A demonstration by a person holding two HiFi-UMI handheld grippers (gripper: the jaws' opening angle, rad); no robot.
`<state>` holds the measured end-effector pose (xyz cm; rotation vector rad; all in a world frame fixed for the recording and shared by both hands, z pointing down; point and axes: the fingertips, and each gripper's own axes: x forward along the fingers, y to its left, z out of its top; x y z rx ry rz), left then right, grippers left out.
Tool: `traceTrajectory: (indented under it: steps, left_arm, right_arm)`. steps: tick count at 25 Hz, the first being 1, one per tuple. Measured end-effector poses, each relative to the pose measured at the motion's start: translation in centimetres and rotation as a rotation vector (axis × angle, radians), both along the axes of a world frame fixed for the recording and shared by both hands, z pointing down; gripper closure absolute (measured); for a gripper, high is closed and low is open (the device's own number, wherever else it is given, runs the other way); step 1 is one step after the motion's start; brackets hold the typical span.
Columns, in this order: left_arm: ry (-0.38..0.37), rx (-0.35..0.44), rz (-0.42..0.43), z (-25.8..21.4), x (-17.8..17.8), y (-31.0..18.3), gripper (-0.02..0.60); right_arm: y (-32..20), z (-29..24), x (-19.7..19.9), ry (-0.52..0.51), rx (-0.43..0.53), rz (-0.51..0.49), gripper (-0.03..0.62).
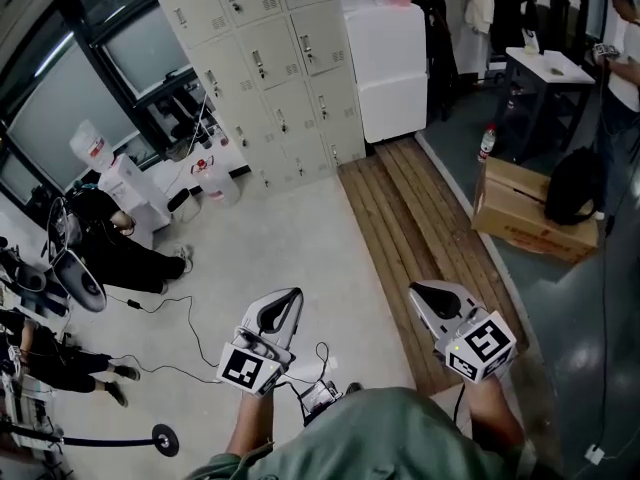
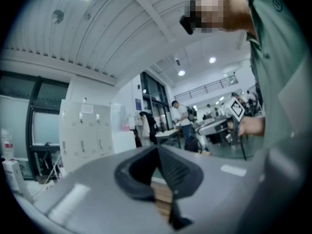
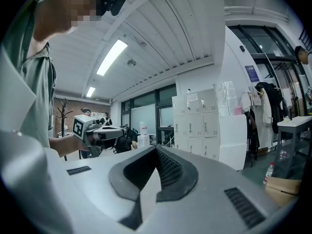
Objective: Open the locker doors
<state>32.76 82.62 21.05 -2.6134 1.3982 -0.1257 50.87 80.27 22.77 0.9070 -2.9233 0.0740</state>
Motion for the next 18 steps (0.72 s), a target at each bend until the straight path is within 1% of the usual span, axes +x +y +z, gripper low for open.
traceTrajectory:
  steps: [5, 8, 10, 14, 18]
  left_arm:
    - [-0.027, 0.011, -0.019, -0.6, 1.4, 0.0, 0.594]
    - [-0.034, 0.018, -0.042, -0.4, 1.3, 0.4, 0.594]
    - [-0.035, 0.007, -0.058, 0.2, 0.9, 0.7, 0.594]
    - [-0.025, -0.026, -0.108, 1.6, -1.7, 0.2, 0.594]
    - [0.001, -0.013, -0.119, 1.7, -5.4, -1.7, 0.594]
  right_arm:
    - [-0.4, -0.2, 1.3, -0.014, 0.001, -0.026, 0.59]
    - [-0.7, 0.3, 1.0, -0.03, -0.009, -0.049, 0.589]
    - [-1.1, 1.1, 0.5, -0.037, -0.025, -0.06, 0.589]
    - [-2.5, 1.9, -1.4, -0.032, -0.043, -0.082, 0.589]
    - [-4.9, 1.8, -4.5, -0.018, -0.041, -0.067, 0.589]
